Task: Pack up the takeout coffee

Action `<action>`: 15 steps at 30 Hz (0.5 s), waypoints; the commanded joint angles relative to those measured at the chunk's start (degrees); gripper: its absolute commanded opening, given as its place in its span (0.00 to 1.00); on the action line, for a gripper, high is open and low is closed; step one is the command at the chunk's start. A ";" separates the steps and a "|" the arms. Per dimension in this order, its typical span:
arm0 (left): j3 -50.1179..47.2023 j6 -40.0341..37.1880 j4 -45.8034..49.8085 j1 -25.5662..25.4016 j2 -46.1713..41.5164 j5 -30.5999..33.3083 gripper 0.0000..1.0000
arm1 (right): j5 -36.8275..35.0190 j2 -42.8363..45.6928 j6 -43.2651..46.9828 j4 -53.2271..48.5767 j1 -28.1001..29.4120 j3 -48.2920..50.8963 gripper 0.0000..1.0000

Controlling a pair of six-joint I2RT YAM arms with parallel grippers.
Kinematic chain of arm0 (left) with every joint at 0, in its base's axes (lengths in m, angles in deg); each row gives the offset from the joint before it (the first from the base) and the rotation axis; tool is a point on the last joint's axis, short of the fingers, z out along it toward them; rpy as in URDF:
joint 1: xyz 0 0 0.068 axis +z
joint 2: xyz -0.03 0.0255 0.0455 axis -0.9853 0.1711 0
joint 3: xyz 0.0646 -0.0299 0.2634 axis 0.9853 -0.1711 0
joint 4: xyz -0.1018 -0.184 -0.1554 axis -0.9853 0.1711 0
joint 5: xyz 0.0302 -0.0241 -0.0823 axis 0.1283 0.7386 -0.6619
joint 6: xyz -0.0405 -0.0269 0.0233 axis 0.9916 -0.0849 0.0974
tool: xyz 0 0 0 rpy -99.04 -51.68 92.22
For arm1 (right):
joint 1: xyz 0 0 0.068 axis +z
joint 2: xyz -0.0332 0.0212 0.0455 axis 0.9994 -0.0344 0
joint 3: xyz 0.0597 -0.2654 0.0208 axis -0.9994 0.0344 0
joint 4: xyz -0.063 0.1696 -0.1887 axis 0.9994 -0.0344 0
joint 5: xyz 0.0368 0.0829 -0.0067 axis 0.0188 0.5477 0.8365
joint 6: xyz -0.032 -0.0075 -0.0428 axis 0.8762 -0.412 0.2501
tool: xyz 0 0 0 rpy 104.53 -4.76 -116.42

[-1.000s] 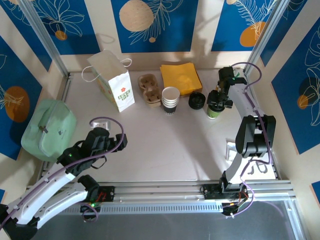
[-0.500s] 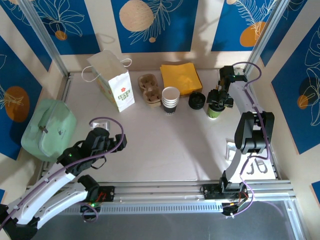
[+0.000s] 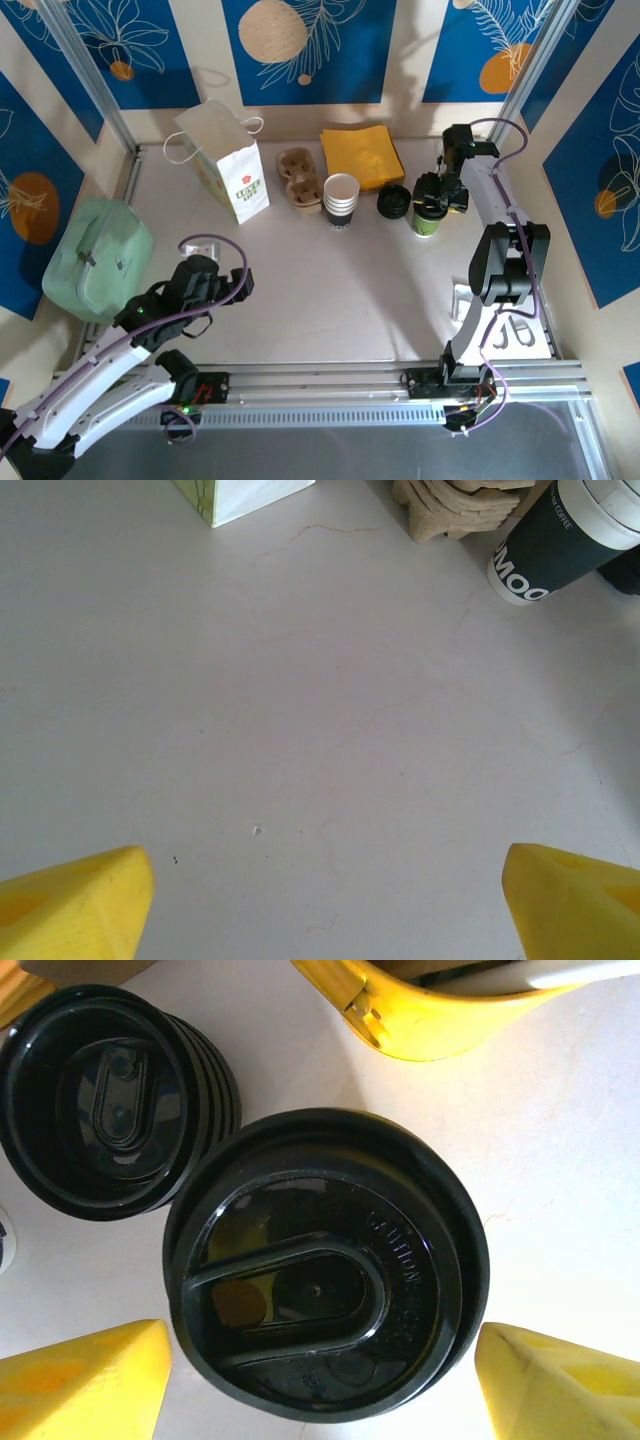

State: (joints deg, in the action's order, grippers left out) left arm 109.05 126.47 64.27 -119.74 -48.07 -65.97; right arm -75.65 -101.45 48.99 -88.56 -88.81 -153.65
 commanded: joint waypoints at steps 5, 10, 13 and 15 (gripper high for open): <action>1.84 -0.09 1.61 0.58 -1.11 0.59 0.90 | 1.13 -0.12 -0.44 -2.63 -0.23 -2.01 0.79; 1.85 -0.10 1.47 0.58 -0.93 0.45 0.90 | 1.55 1.18 -0.49 -3.16 -0.28 -2.24 0.79; 2.13 -0.25 1.77 0.60 -1.00 0.75 0.90 | 2.38 4.02 -0.53 -3.17 -0.24 -1.85 0.79; 2.39 -0.44 1.87 0.57 -1.01 0.93 0.90 | 3.76 6.45 -0.67 -3.28 -0.28 -1.60 0.79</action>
State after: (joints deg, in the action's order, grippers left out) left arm 109.49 126.47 64.68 -119.74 -48.44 -65.97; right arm -74.88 -100.02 48.99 -90.15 -88.81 -154.42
